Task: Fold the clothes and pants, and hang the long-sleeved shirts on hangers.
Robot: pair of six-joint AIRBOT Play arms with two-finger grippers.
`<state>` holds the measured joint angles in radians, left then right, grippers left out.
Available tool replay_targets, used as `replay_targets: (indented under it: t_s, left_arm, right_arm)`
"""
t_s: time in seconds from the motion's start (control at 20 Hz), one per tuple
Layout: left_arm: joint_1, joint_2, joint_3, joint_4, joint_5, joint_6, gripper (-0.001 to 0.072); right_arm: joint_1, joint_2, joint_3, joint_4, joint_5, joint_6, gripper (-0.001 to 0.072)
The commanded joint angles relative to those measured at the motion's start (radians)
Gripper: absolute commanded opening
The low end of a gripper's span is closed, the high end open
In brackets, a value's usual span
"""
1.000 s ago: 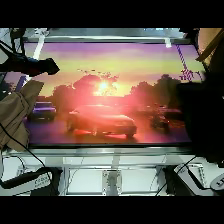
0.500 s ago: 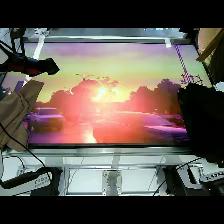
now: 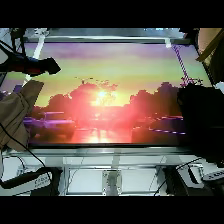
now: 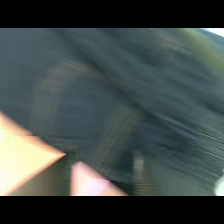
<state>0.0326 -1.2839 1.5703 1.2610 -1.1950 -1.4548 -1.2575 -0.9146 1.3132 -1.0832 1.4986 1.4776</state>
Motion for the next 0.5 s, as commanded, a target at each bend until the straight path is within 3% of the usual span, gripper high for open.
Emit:
replay_targets:
  t_s: [0.0,0.05,0.1,0.45]
  left_arm:
    - [-0.001,0.0,0.0,-0.013,-0.005,-0.005,0.0701]
    - [-0.001,0.0,0.0,-0.013,-0.007,-0.007,0.0701]
    - [-0.001,0.0,0.0,-0.013,-0.007,-0.006,0.0701]
    - [-0.001,0.0,0.0,-0.013,-0.006,-0.006,0.0701]
  right_arm:
    - [0.149,0.017,0.026,0.531,-0.043,-0.069,0.0182]
    - [0.245,0.025,0.026,0.575,-0.036,-0.127,0.0067]
    - [0.344,0.03,0.026,0.576,-0.02,-0.164,0.0019]
    - [0.962,0.023,0.023,0.23,-0.007,-0.186,0.002]
